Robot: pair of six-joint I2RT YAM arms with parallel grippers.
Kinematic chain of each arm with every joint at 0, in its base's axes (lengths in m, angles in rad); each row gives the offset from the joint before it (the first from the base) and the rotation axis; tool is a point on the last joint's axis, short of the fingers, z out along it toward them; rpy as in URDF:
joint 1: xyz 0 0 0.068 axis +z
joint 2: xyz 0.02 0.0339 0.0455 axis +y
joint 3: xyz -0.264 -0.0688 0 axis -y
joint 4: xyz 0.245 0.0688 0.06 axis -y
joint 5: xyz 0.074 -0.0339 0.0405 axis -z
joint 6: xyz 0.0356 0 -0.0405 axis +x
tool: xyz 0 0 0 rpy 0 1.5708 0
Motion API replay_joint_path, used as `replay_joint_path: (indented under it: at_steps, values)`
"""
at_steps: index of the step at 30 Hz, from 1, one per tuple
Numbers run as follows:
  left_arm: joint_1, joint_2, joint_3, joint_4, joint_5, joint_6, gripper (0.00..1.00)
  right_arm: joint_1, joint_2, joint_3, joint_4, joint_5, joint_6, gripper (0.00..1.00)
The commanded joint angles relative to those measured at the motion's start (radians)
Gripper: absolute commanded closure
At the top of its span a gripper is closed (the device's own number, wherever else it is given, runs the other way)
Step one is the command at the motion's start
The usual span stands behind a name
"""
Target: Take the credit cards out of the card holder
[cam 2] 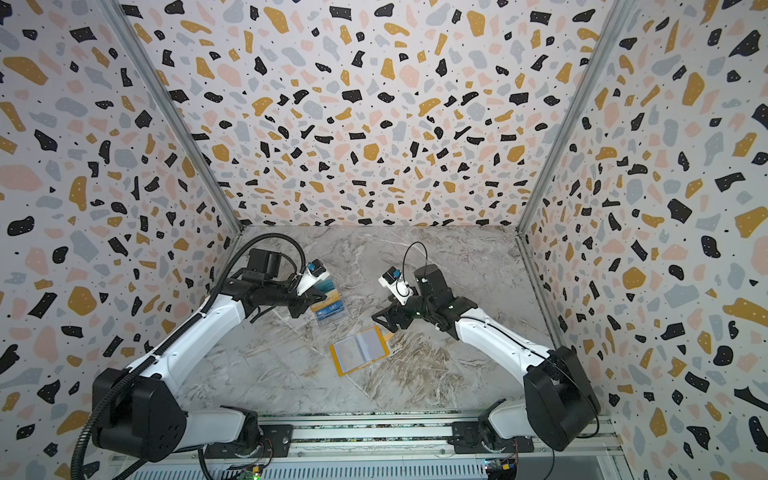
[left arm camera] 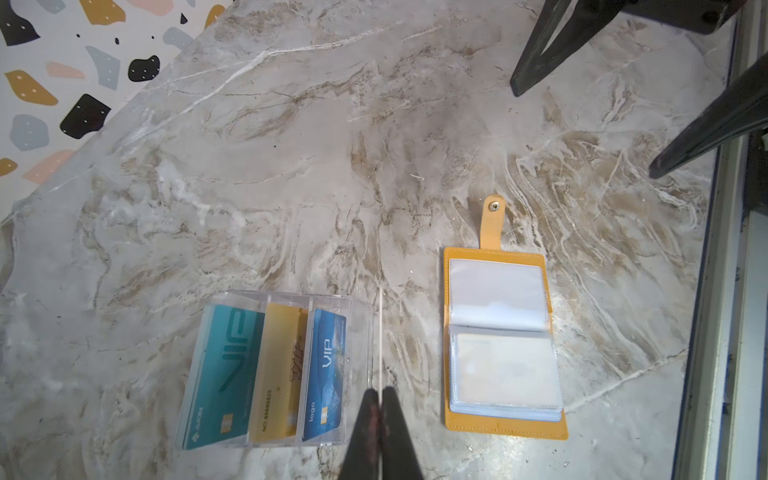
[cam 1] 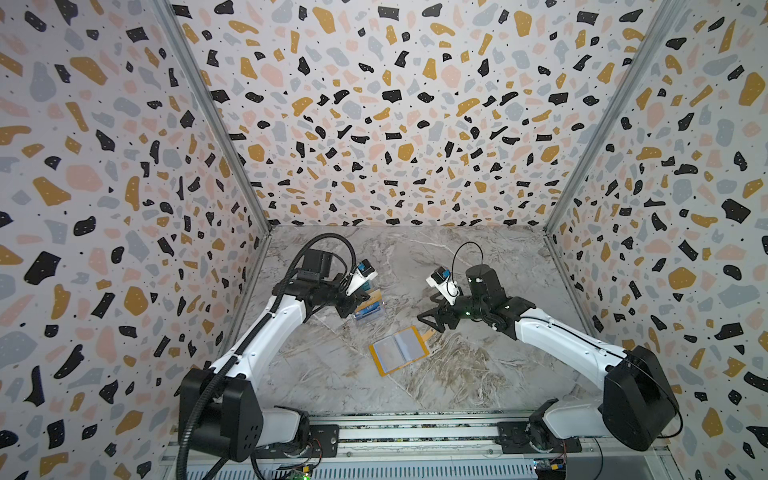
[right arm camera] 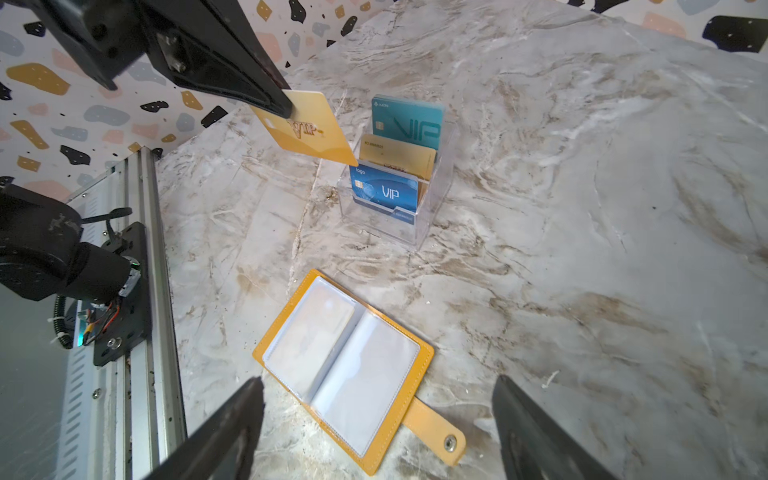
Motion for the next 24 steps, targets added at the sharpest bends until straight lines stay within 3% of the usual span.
replay_joint_path:
  at_steps: [1, 16, 24]
  values:
    - [0.015, 0.016, 0.032, 0.011, -0.012, 0.095, 1.0, -0.005, -0.046, -0.01, 0.035, 0.042, 0.026, 0.13]
    - [0.058, 0.134, 0.065, 0.06, 0.001, 0.179, 1.0, -0.017, -0.135, -0.072, 0.072, 0.083, 0.05, 0.11]
    - [0.063, 0.168, 0.018, 0.194, -0.042, 0.138, 1.0, -0.026, -0.142, -0.082, 0.084, 0.065, 0.052, 0.11]
